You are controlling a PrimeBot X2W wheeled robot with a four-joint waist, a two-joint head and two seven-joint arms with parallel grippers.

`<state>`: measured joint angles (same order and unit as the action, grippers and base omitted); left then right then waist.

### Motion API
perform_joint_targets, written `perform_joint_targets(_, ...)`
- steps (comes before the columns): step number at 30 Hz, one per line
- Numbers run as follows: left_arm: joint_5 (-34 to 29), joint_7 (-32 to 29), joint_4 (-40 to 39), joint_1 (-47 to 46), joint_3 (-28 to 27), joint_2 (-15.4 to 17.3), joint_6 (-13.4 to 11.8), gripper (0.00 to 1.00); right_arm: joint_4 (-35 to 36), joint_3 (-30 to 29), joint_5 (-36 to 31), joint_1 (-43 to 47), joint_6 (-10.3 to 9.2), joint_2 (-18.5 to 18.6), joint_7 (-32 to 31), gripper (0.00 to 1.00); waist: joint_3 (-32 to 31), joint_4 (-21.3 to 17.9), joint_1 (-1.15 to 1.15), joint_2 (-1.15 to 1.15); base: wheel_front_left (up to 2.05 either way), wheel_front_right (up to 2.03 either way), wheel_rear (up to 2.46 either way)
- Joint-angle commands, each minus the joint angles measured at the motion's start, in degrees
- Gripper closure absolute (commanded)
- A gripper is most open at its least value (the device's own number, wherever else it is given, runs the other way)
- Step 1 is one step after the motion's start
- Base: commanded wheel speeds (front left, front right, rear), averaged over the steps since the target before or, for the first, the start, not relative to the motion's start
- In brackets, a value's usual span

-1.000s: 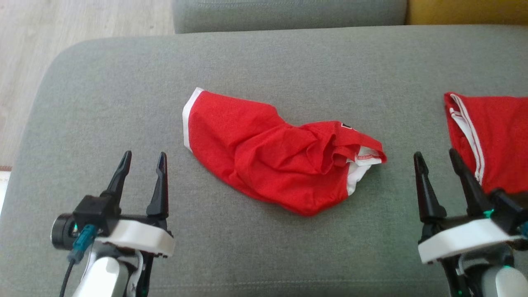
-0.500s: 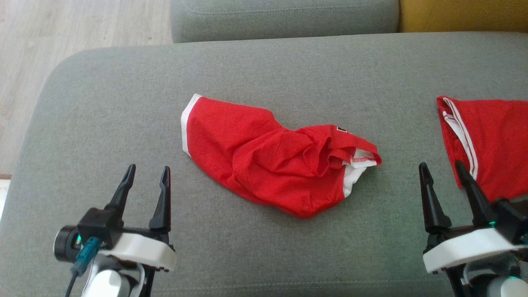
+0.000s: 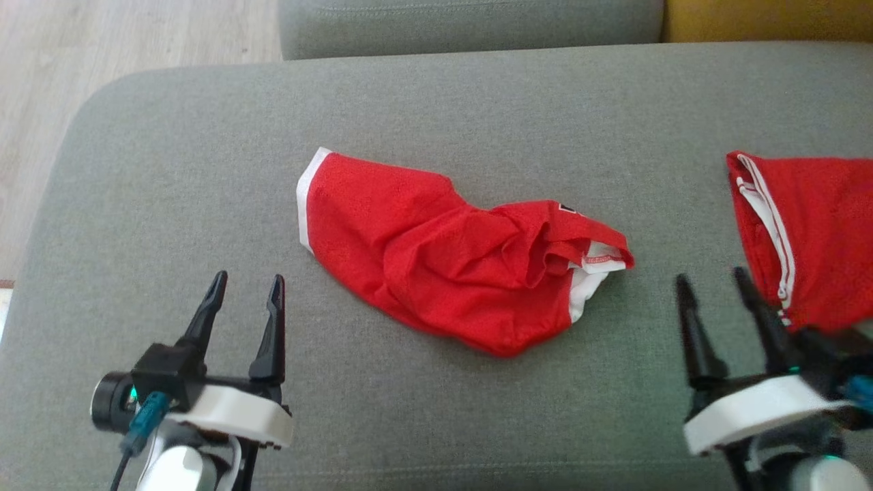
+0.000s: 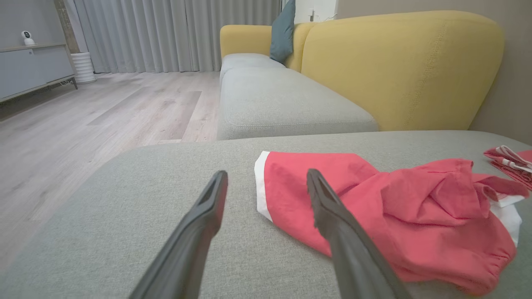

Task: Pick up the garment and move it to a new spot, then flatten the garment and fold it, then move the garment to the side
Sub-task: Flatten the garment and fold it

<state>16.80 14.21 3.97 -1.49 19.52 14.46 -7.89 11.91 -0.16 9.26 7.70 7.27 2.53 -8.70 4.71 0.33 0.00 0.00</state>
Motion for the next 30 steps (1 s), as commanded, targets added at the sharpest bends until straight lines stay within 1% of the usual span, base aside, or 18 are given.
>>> perform_joint_targets(1,-0.1,0.4,-1.9,-3.3,-2.2,1.4,-0.3,0.0,1.7,2.8,-0.5,-2.5,0.22,0.6,-0.3,0.0,0.6,0.2,0.0,0.0,0.0,0.0,0.0)
perform_joint_targets(5,-0.4,0.4,-2.4,-5.1,-1.8,1.1,-0.1,0.0,-1.5,8.7,-0.2,-5.6,0.22,2.6,-1.4,0.0,2.8,1.1,0.0,0.0,0.0,0.0,0.0)
perform_joint_targets(11,-0.9,0.6,-2.4,-8.2,-1.2,0.3,0.5,0.0,-9.2,16.8,0.9,-13.1,0.22,4.5,-1.2,0.0,7.0,3.4,0.0,0.0,0.0,0.0,0.0)
perform_joint_targets(13,-1.0,0.7,-2.2,-9.0,-1.1,-0.2,0.6,0.0,-12.3,18.1,1.1,-15.6,0.22,4.7,-1.1,0.0,8.1,4.2,0.0,0.0,0.0,0.0,0.0)
perform_joint_targets(18,-1.2,0.7,-1.5,-10.6,-1.2,-1.0,1.1,0.0,-19.6,19.3,1.1,-20.7,0.22,4.5,-1.8,0.0,9.9,5.8,0.0,0.0,0.0,0.0,0.0)
perform_joint_targets(20,-1.4,0.8,-1.4,-11.0,-1.4,-1.2,1.3,0.0,-21.2,19.5,1.4,-22.2,0.22,4.3,-1.5,0.69,10.0,6.0,0.0,0.0,0.0,0.0,0.0)
perform_joint_targets(21,-1.5,0.8,-1.5,-11.1,-1.6,-1.4,1.3,0.0,-21.4,19.5,1.6,-22.8,0.22,4.3,-1.2,1.0,10.1,6.1,0.0,0.0,0.0,0.0,0.0)
perform_joint_targets(26,-1.4,0.8,-2.0,-11.0,-2.5,-2.0,1.7,0.0,-20.1,18.1,2.1,-24.0,0.22,4.8,0.5,1.0,10.2,6.0,0.0,0.0,0.0,0.0,0.0)
perform_joint_targets(30,-2.1,0.8,-2.3,-11.3,-2.9,-2.4,2.1,0.0,-16.0,15.5,2.5,-25.4,0.22,6.0,1.9,1.0,10.4,5.4,0.0,0.0,0.0,0.0,0.0)
